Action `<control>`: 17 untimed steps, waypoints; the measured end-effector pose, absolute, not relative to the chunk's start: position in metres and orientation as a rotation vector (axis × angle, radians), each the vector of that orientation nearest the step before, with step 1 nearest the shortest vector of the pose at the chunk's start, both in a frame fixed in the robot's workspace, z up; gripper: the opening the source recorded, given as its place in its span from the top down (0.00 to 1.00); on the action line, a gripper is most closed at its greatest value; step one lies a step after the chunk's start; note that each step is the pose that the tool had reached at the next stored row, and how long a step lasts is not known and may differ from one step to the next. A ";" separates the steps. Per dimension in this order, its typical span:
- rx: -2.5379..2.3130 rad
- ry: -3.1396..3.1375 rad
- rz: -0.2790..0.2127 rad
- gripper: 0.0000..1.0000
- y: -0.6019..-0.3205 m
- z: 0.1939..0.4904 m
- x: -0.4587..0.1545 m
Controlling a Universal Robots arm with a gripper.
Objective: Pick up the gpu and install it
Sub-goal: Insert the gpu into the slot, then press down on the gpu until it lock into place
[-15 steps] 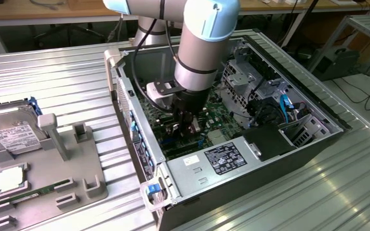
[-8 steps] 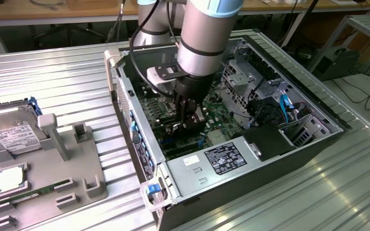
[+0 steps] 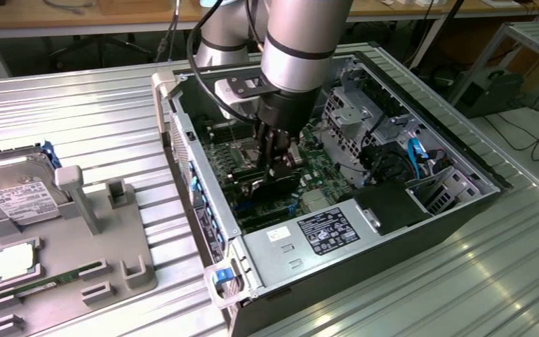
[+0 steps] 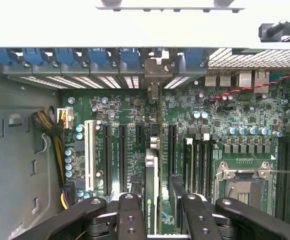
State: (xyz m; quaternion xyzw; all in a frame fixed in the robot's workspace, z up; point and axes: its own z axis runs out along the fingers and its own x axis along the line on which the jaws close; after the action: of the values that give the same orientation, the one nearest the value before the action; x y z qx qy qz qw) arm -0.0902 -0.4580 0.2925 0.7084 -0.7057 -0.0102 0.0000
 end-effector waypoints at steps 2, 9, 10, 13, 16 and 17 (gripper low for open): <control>2.225 -2.217 -0.032 0.66 -0.458 0.293 -0.090; 2.225 -2.217 -0.032 0.89 -0.458 0.293 -0.090; 2.225 -2.217 -0.032 0.89 -0.458 0.293 -0.090; 2.225 -2.217 -0.032 0.89 -0.458 0.293 -0.090; 2.225 -2.217 -0.032 0.89 -0.458 0.293 -0.090; 2.225 -2.217 -0.032 0.89 -0.458 0.293 -0.090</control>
State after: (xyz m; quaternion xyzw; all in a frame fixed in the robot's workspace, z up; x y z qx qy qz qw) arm -0.0902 -0.4580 0.2926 0.7084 -0.7057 -0.0102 0.0001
